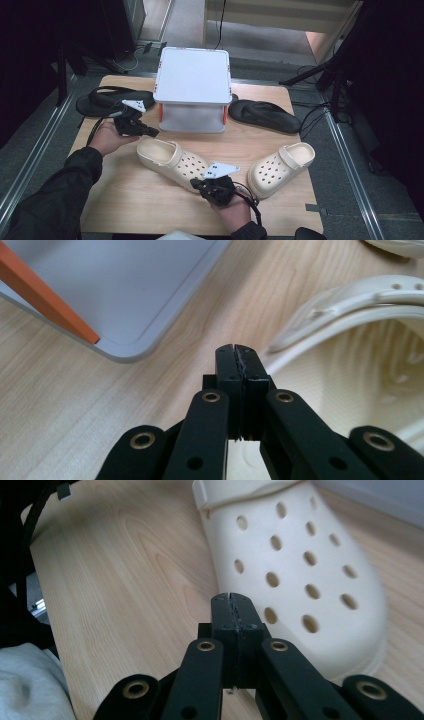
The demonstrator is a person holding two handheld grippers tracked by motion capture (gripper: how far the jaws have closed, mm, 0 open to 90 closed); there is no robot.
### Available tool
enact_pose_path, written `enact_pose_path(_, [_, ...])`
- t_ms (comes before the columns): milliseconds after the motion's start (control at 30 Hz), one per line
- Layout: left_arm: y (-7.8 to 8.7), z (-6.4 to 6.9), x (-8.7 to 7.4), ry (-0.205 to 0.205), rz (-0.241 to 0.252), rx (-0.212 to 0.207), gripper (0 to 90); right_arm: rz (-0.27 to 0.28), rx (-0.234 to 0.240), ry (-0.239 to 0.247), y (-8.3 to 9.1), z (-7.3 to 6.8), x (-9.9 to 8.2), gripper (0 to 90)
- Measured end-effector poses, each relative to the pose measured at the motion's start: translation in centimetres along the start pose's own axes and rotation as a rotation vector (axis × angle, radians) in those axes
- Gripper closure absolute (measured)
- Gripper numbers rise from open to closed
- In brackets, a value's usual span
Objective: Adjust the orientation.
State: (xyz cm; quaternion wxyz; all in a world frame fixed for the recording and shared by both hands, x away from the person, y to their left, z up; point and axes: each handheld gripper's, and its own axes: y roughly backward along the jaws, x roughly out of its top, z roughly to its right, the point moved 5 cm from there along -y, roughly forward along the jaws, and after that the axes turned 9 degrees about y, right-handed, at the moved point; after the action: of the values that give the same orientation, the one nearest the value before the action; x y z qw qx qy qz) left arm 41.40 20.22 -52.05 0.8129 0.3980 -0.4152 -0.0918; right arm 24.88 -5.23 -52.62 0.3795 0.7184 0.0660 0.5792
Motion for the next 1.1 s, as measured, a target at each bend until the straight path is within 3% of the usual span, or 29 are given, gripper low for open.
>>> enact_pose_path(200, [-1.0,-0.7,-0.4,0.006,-0.021,-0.005,90.0,-0.034,0.011,-0.001,-1.4,-0.1,-0.9,90.0])
enact_pose_path(467, [-0.9,-0.4,-0.9,-0.009,-0.047,0.005,90.0,-0.037,-0.013,-0.009,-1.3,0.6,-0.8,90.0])
enact_pose_path(833, [0.4,1.1,-3.1,0.005,-0.068,0.024,90.0,-0.030,-0.050,-0.061,-1.0,2.8,-0.4,90.0])
enact_pose_path(1100, [0.9,2.8,-4.9,0.024,-0.067,0.022,90.0,-0.038,-0.077,-0.057,-1.0,4.0,0.3,90.0])
